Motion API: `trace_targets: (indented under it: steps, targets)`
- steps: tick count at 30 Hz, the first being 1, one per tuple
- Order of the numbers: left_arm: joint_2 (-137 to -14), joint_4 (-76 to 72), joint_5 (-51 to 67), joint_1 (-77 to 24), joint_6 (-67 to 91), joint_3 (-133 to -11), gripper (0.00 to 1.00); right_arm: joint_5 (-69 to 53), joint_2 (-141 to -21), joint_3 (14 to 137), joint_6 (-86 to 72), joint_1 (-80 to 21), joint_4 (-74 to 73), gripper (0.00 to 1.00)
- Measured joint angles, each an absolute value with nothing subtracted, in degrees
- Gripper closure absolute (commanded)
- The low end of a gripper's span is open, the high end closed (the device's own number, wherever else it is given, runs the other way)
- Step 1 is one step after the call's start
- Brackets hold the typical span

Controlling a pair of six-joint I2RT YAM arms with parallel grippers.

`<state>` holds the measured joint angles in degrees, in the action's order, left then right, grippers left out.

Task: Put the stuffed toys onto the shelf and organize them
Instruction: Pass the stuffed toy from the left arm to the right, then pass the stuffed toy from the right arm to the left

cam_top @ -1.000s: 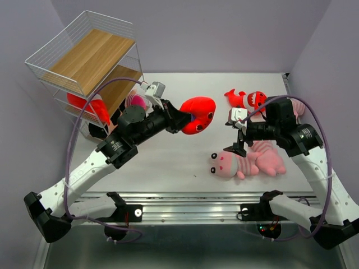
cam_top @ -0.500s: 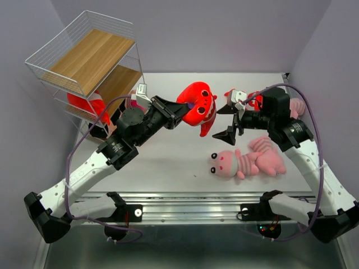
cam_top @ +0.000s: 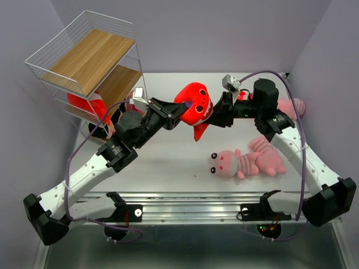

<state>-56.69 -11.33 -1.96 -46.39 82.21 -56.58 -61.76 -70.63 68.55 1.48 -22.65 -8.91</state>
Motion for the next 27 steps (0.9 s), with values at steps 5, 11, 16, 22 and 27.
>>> trace_targets:
  steps: [5,11,16,22,27]
  targets:
    - [-55.9,-12.2,-2.0,-46.4,81.7,-55.7,0.68,-64.1,-69.8,67.0,-2.3,-22.6,-6.0,0.99]
    - [-53.5,-11.0,-3.2,-46.7,76.4,-55.5,0.22,-66.1,-65.7,63.5,-4.9,-22.3,-4.9,0.99]
    - [-51.5,-6.5,-6.2,-46.8,65.8,-57.1,0.13,-68.1,-64.6,62.8,-4.9,-22.1,-7.2,0.99]
    - [-50.6,0.2,-8.0,-46.7,48.7,-62.5,0.11,-68.4,-68.7,67.4,6.8,-22.1,-23.5,0.99]
    - [-50.8,4.1,-7.0,-46.7,35.8,-65.0,0.10,-66.9,-73.8,72.4,15.1,-22.1,-36.2,0.99]
